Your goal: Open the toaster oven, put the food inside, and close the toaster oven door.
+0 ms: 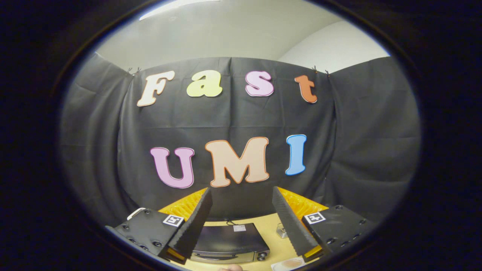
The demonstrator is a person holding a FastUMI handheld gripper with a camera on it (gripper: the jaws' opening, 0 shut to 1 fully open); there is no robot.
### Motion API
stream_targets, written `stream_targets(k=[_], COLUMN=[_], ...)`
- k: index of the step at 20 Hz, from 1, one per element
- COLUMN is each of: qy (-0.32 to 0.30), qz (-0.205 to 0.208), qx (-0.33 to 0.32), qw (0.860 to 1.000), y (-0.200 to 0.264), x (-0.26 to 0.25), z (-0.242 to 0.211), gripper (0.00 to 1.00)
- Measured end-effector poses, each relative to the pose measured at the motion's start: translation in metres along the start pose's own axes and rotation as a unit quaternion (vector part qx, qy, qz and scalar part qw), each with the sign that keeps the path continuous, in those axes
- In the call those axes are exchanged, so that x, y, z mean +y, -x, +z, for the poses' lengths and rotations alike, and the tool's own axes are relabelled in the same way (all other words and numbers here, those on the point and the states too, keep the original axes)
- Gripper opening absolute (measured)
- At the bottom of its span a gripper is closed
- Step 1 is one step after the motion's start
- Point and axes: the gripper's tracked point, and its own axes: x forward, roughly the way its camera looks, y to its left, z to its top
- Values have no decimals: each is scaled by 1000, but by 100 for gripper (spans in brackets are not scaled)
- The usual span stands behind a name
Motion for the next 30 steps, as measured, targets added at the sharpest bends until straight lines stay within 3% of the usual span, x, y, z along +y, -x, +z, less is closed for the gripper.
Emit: stream_targets(k=[7,17,22,30], qy=[-14,-19,-1,-26], qz=[16,40,42,39], qx=[-1,23,47,104], qw=[1000,999,998,993], y=[0,-23,-29,-37], x=[12,49,61,76], z=[-12,-67,-112,-204], gripper=[100,100,100,100])
